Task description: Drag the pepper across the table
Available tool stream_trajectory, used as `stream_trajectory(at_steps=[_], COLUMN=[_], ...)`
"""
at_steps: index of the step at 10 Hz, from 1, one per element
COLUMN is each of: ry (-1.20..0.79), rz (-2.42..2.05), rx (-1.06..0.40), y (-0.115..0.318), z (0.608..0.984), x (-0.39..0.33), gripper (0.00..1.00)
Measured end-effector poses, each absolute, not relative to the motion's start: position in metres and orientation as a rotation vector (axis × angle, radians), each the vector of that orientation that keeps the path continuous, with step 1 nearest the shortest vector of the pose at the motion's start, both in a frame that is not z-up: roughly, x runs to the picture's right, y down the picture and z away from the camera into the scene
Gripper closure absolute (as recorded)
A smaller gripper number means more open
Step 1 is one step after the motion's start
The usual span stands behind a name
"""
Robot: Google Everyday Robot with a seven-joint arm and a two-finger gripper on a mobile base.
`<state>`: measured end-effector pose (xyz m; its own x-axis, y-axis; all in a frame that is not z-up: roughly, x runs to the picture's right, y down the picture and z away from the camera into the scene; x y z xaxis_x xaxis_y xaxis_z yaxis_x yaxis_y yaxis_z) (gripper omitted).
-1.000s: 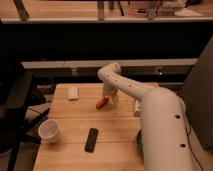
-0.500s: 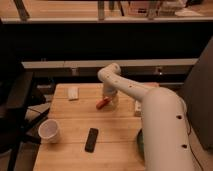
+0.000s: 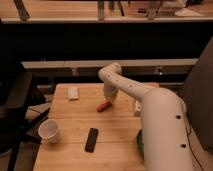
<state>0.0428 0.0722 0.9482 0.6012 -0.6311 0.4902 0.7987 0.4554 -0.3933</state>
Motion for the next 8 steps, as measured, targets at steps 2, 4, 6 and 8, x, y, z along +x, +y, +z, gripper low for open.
stream_trajectory(at_steps=[2,4,6,8], ry=[-0.294,-0.289,-0.287,-0.294], rz=[-0.892,-0.886,-0.879,-0.861], rx=[-0.636,-0.633,-0.630,-0.627], y=[0.081,0.084,0.087,0.092], z=[0.942,0.940,0.937,0.934], x=[0.056,0.070,0.070,0.077], gripper=[1.00,1.00,1.00,1.00])
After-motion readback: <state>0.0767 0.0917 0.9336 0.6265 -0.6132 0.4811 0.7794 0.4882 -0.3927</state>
